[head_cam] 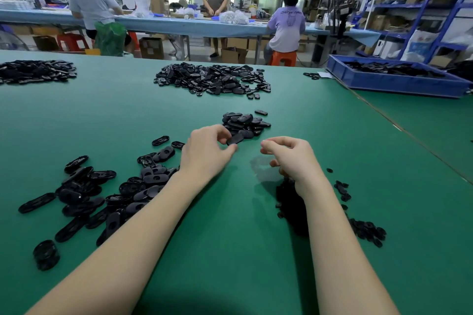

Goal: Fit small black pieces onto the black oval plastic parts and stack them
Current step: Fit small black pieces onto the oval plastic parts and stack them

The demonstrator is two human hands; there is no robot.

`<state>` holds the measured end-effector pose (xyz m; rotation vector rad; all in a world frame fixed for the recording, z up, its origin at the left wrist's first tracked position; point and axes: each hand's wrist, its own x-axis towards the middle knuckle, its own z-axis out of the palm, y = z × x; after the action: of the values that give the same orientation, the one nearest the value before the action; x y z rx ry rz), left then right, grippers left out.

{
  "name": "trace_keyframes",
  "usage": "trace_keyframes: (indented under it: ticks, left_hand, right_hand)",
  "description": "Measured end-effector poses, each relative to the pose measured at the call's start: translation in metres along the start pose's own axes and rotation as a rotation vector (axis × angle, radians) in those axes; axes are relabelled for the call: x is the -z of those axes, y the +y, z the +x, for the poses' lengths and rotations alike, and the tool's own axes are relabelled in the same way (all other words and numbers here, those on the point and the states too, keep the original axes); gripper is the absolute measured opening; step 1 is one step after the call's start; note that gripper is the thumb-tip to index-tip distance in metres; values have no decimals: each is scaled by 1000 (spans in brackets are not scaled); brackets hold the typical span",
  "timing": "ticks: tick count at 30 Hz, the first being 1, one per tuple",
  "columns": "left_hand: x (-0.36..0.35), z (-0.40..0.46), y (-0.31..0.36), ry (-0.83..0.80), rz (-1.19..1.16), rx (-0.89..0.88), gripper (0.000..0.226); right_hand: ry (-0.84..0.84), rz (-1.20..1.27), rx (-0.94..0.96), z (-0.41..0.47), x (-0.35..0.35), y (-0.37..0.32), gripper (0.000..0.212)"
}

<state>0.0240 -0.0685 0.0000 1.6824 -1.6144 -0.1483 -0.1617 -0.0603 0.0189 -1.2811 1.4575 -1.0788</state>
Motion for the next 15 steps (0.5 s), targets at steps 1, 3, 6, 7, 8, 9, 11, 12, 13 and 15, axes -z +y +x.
trace_keyframes:
  ticks: [1, 3, 6, 7, 8, 9, 11, 12, 13, 15]
  left_hand:
    - [-4, 8, 4, 28, 44, -7, 17]
    - [-12, 27, 15, 62, 107, -42, 18]
    - [-26, 59, 32, 59, 204, -109, 17]
    - [-31, 68, 36, 49, 242, -132, 17]
    - [-36, 76, 40, 28, 285, -154, 16]
    - [-42, 82, 43, 1, 333, -173, 17]
    - [-51, 93, 44, -58, 441, -203, 19]
    - [-55, 97, 44, -84, 488, -213, 20]
    - [-57, 100, 43, -100, 523, -219, 21]
    - [-61, 104, 42, -118, 543, -210, 24]
  right_hand:
    - [1, 11, 1, 0, 0, 0, 9]
    - [-16, 42, 0, 0, -1, -1, 10]
    - [-33, 72, -2, 0, 0, -1, 9]
    - [-35, 80, -1, 1, 1, 0, 9]
    - [-37, 86, -3, 1, 2, 1, 8]
    - [-40, 92, -5, 1, 2, 1, 8]
    - [-46, 111, -13, 2, 3, 2, 9]
    - [-52, 126, -17, 2, 3, 2, 9]
    - [-59, 136, -18, 3, 2, 2, 9]
    - [-69, 137, -22, 3, 2, 2, 9]
